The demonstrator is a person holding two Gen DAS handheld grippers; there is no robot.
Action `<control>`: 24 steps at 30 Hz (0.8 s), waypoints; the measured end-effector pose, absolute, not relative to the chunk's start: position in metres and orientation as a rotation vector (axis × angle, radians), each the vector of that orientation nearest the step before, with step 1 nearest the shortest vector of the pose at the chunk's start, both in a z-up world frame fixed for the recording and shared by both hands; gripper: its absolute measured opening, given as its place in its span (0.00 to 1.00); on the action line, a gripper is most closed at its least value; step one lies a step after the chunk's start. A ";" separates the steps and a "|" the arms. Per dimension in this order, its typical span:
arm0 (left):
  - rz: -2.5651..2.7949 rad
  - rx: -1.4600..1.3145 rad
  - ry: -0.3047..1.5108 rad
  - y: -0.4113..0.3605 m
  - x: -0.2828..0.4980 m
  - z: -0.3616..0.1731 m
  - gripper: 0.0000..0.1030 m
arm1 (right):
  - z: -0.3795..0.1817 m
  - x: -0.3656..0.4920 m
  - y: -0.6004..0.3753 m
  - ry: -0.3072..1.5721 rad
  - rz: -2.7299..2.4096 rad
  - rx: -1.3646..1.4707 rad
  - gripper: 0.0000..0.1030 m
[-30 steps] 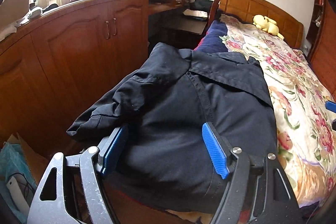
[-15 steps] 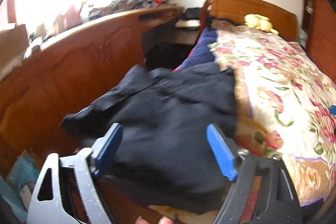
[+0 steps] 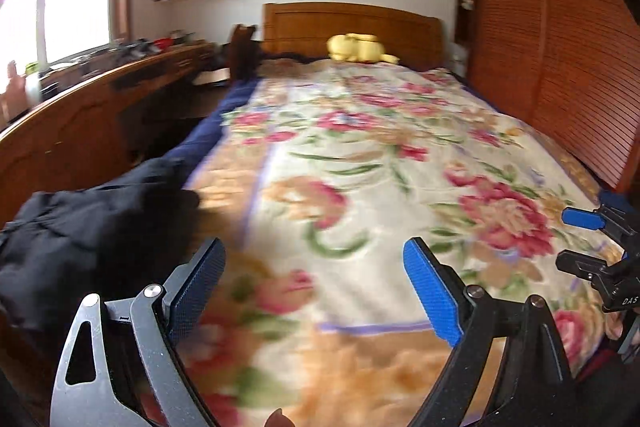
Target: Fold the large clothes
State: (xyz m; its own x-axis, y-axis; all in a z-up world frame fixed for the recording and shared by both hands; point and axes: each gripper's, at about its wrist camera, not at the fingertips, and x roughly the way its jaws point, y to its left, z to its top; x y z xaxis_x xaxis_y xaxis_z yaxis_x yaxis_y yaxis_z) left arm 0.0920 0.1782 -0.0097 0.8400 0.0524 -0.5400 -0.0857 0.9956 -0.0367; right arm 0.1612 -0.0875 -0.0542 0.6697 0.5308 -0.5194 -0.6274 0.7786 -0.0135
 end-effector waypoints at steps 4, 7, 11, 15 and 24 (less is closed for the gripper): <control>0.011 -0.049 0.558 0.126 0.095 -0.009 0.88 | -0.050 0.141 -0.130 0.510 0.547 -0.135 0.81; 0.010 -0.011 0.545 0.097 0.092 -0.008 0.88 | -0.044 0.121 -0.150 0.486 0.474 -0.109 0.81; -0.016 -0.012 0.541 0.061 0.087 -0.002 0.88 | -0.034 0.095 -0.175 0.452 0.405 -0.065 0.81; -0.040 -0.032 0.517 0.038 0.075 0.010 0.88 | -0.023 0.067 -0.187 0.408 0.360 -0.032 0.81; -0.058 -0.036 0.469 0.008 0.051 0.030 0.88 | -0.024 0.018 -0.195 0.327 0.295 -0.002 0.81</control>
